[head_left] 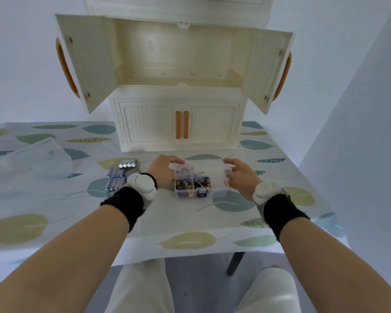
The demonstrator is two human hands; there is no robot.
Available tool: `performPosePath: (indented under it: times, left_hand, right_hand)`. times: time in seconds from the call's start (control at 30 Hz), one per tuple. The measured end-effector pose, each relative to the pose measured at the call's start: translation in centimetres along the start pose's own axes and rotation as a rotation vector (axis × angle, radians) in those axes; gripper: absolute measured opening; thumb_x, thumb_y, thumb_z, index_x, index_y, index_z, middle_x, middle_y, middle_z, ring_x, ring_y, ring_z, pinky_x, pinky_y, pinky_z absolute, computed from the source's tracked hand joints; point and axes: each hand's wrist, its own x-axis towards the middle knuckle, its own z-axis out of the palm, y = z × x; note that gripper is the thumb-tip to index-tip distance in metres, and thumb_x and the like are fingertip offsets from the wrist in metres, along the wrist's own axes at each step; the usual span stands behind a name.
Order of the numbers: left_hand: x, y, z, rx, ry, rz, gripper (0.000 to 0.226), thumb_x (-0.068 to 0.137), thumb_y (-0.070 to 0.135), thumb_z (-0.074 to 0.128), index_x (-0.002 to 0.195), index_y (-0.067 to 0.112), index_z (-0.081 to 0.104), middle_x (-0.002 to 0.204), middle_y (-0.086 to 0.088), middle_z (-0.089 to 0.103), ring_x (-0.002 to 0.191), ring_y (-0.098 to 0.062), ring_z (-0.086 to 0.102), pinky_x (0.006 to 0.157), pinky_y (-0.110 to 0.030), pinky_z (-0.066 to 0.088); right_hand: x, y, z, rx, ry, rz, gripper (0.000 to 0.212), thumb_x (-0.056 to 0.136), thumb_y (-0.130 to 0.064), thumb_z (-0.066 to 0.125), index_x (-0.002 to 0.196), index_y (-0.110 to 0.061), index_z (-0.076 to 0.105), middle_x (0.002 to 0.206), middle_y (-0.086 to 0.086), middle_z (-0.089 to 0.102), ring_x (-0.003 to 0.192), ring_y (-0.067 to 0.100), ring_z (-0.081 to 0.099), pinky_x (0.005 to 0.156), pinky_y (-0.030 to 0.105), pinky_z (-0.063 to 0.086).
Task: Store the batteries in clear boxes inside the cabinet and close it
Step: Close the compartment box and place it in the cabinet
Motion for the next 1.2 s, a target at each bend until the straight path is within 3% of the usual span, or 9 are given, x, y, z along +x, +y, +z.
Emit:
performPosePath:
  times: [0.07, 0.13, 0.23, 0.37, 0.6, 0.77, 0.97, 1.1, 1.2]
  left_hand:
    - [-0.3, 0.2, -0.1, -0.002, -0.023, -0.029, 0.041, 0.084, -0.008, 0.057, 0.107, 0.024, 0.070, 0.087, 0.003, 0.065, 0.066, -0.010, 0.058, 0.065, -0.020, 0.044]
    - [-0.5, 0.5, -0.1, -0.014, -0.016, -0.071, 0.037, 0.086, -0.008, 0.054, 0.099, 0.023, 0.072, 0.078, 0.002, 0.062, 0.058, -0.010, 0.054, 0.062, -0.023, 0.049]
    - [-0.9, 0.9, 0.0, -0.056, -0.005, -0.083, 0.023, 0.092, 0.015, 0.055, 0.103, 0.023, 0.074, 0.094, 0.004, 0.073, 0.076, -0.017, 0.068, 0.076, -0.033, 0.058]
    - [-1.5, 1.1, 0.6, 0.089, -0.058, 0.060, 0.056, 0.080, 0.052, 0.075, 0.122, 0.017, 0.066, 0.121, 0.004, 0.063, 0.108, -0.015, 0.060, 0.090, -0.026, 0.044]
    - [-1.7, 3.1, 1.2, 0.257, -0.147, 0.176, 0.048, 0.089, 0.044, 0.065, 0.133, 0.029, 0.055, 0.163, -0.005, 0.015, 0.143, -0.030, 0.034, 0.118, -0.043, 0.027]
    - [-2.6, 3.3, 2.5, 0.484, -0.266, 0.299, 0.079, 0.077, 0.051, 0.075, 0.143, 0.026, 0.040, 0.159, -0.003, 0.029, 0.152, -0.017, 0.014, 0.120, -0.056, -0.002]
    - [-2.4, 3.4, 1.5, 0.468, -0.226, 0.323, 0.063, 0.087, 0.038, 0.069, 0.144, 0.025, 0.044, 0.146, -0.002, 0.047, 0.138, -0.021, 0.041, 0.119, -0.046, 0.019]
    - [-0.9, 3.6, -0.2, 0.320, -0.237, 0.285, 0.054, 0.093, 0.039, 0.062, 0.143, 0.023, 0.048, 0.136, -0.005, 0.057, 0.123, -0.026, 0.053, 0.104, -0.035, 0.038]
    - [0.1, 3.4, -0.7, 0.327, -0.244, 0.308, 0.039, 0.100, 0.039, 0.049, 0.136, 0.025, 0.056, 0.124, -0.005, 0.065, 0.111, -0.025, 0.059, 0.098, -0.038, 0.045]
  right_hand:
    - [-0.3, 0.1, -0.4, -0.021, -0.006, 0.006, 0.050, 0.091, 0.018, 0.037, 0.123, -0.013, 0.061, 0.118, 0.020, 0.062, 0.103, 0.037, 0.065, 0.086, 0.045, 0.059]
    - [-0.5, 0.0, -0.8, -0.015, 0.037, 0.018, 0.047, 0.092, 0.013, 0.036, 0.113, -0.013, 0.068, 0.123, 0.021, 0.061, 0.111, 0.041, 0.063, 0.085, 0.050, 0.060]
    - [-1.3, -0.4, -0.5, -0.019, 0.023, 0.034, 0.023, 0.099, -0.015, 0.052, 0.115, -0.014, 0.068, 0.118, 0.014, 0.065, 0.105, 0.034, 0.066, 0.079, 0.041, 0.061]
    - [-1.9, -0.2, -0.1, -0.475, -0.027, -0.103, 0.056, 0.082, -0.051, 0.074, 0.130, -0.026, 0.060, 0.121, 0.002, 0.060, 0.111, 0.021, 0.060, 0.091, 0.041, 0.056]
    - [-1.8, -0.7, 0.7, -0.796, 0.017, -0.330, 0.042, 0.083, -0.045, 0.074, 0.120, -0.027, 0.067, 0.130, -0.002, 0.058, 0.125, 0.017, 0.052, 0.107, 0.035, 0.040]
    - [-3.1, -1.8, 1.2, -0.891, 0.007, -0.332, 0.031, 0.091, -0.041, 0.067, 0.118, -0.027, 0.073, 0.140, 0.003, 0.058, 0.135, 0.020, 0.046, 0.108, 0.030, 0.031]
    - [-3.8, -1.7, 2.1, -1.031, 0.030, -0.391, 0.052, 0.085, -0.062, 0.062, 0.127, -0.032, 0.067, 0.152, 0.002, 0.043, 0.139, 0.023, 0.039, 0.113, 0.039, 0.029]
    - [-3.5, -2.3, 2.8, -1.127, 0.021, -0.553, 0.064, 0.073, -0.062, 0.071, 0.130, -0.035, 0.059, 0.135, -0.005, 0.056, 0.124, 0.019, 0.050, 0.104, 0.046, 0.040]
    - [-3.2, -3.0, 3.5, -1.143, 0.066, -0.677, 0.054, 0.077, -0.051, 0.073, 0.127, -0.037, 0.059, 0.120, -0.006, 0.063, 0.110, 0.018, 0.056, 0.098, 0.042, 0.043]
